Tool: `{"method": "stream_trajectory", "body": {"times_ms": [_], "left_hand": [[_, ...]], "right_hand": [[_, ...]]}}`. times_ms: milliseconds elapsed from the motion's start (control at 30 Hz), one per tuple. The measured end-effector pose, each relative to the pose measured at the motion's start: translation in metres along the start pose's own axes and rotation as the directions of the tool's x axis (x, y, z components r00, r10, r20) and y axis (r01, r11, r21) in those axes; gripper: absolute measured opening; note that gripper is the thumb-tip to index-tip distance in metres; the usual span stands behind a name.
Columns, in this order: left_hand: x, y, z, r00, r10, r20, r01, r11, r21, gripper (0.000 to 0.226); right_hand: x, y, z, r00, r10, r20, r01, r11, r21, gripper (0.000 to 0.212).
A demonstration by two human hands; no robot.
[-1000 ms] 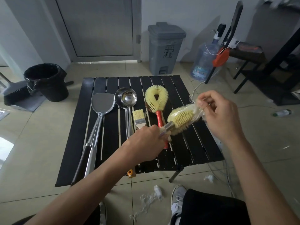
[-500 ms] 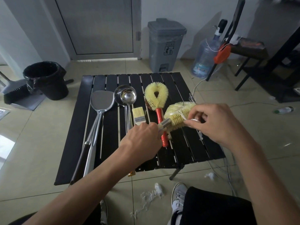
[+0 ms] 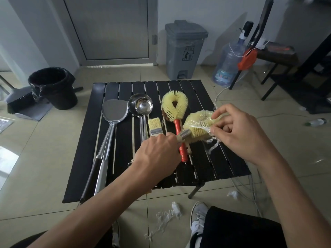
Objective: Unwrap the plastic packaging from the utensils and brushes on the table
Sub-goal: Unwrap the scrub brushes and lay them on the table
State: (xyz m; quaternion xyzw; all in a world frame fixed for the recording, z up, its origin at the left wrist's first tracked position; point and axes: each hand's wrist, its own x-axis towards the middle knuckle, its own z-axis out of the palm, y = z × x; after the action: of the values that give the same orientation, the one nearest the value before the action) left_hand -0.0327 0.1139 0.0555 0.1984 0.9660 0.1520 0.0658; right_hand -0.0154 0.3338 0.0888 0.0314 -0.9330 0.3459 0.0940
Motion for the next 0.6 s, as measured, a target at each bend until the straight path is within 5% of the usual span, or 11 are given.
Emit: {"method": "stream_trajectory", "body": {"times_ms": [167, 267, 600], "left_hand": [[-0.004, 0.002, -0.001, 1.0, 0.03, -0.007, -0.03, 0.999, 0.019, 0.014], [-0.004, 0.004, 0.001, 0.999, 0.035, -0.015, -0.034, 0.999, 0.022, 0.014], [-0.006, 0.01, 0.003, 0.992, 0.087, 0.089, -0.094, 0.992, 0.079, 0.017]], "right_hand": [[-0.003, -0.007, 0.001, 0.999, -0.005, 0.044, 0.009, 0.996, -0.094, 0.004], [-0.004, -0.008, 0.003, 0.998, 0.02, 0.058, -0.007, 0.978, -0.208, 0.014], [-0.001, -0.007, 0.011, 0.986, -0.109, -0.126, 0.061, 0.941, -0.332, 0.012]]}}
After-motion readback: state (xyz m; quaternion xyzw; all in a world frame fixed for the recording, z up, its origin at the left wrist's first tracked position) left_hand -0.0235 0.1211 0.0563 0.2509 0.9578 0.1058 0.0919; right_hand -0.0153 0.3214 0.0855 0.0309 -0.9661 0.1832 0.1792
